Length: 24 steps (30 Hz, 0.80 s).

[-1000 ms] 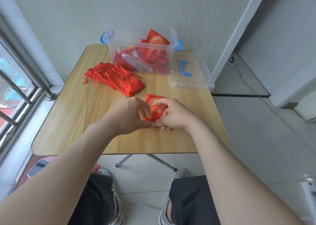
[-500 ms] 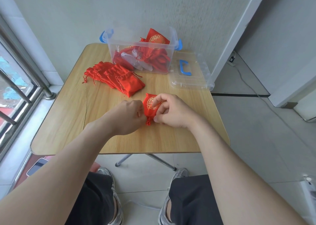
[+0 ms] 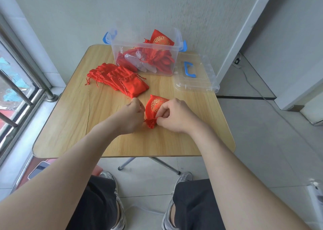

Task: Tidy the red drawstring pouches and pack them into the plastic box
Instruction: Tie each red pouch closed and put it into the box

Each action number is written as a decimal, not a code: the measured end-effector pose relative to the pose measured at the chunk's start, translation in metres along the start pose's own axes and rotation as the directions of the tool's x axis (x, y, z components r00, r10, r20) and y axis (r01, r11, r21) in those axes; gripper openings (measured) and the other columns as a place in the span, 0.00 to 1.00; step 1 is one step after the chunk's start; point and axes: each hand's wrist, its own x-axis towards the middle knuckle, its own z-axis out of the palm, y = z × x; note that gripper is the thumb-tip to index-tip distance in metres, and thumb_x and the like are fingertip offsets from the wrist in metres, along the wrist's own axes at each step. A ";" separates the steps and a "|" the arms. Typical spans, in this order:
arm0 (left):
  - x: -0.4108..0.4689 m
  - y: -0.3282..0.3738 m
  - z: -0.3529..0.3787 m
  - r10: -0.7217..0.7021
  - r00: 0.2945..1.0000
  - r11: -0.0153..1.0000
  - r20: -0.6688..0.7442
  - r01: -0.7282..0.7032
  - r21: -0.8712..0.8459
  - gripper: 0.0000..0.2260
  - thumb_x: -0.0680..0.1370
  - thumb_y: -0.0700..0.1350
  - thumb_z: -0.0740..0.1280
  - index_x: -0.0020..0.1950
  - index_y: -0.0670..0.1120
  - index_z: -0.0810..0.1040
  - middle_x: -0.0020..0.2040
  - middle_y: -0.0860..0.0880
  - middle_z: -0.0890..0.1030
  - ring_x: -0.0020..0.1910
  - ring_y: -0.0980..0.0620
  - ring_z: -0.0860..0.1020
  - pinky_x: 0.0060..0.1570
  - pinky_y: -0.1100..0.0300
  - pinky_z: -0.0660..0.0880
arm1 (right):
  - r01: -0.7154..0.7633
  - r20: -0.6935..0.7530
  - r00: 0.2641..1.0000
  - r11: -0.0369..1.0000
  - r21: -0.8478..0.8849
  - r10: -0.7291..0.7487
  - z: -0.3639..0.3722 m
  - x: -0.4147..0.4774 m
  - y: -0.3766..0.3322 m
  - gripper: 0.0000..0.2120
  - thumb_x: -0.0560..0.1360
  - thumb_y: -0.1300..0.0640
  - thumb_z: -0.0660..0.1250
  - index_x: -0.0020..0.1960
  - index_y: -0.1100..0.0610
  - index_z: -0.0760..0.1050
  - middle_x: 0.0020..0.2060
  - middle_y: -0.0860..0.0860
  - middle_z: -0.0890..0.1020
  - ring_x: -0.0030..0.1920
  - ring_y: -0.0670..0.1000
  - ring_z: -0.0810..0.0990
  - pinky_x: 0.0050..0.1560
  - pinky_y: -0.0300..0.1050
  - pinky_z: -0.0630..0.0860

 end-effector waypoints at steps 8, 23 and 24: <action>0.008 -0.011 0.007 0.052 0.998 0.951 -0.042 -0.036 0.308 0.26 0.87 0.61 0.54 0.40 0.44 0.72 0.39 0.44 0.78 0.41 0.43 0.78 0.43 0.48 0.75 | -0.023 -0.002 1.000 1.000 0.010 0.023 0.001 0.001 0.000 0.03 0.72 0.52 0.77 0.40 0.48 0.85 0.39 0.46 0.85 0.42 0.43 0.82 0.43 0.39 0.80; 0.008 -0.004 -0.001 0.038 0.989 0.986 -0.143 -0.014 0.169 0.18 0.81 0.46 0.61 0.33 0.41 0.68 0.30 0.43 0.74 0.32 0.45 0.72 0.33 0.53 0.70 | -0.079 -0.036 0.996 0.995 -0.063 0.076 0.006 0.011 0.005 0.06 0.69 0.53 0.78 0.37 0.46 0.83 0.39 0.43 0.81 0.40 0.43 0.80 0.42 0.40 0.78; 0.007 -0.001 -0.003 0.022 0.990 0.997 -0.142 -0.011 0.076 0.18 0.81 0.46 0.61 0.35 0.38 0.72 0.32 0.43 0.80 0.32 0.44 0.77 0.36 0.52 0.75 | -0.066 -0.067 0.996 0.997 -0.048 0.063 0.005 0.010 0.006 0.09 0.68 0.53 0.80 0.41 0.45 0.81 0.40 0.43 0.80 0.41 0.43 0.79 0.40 0.39 0.75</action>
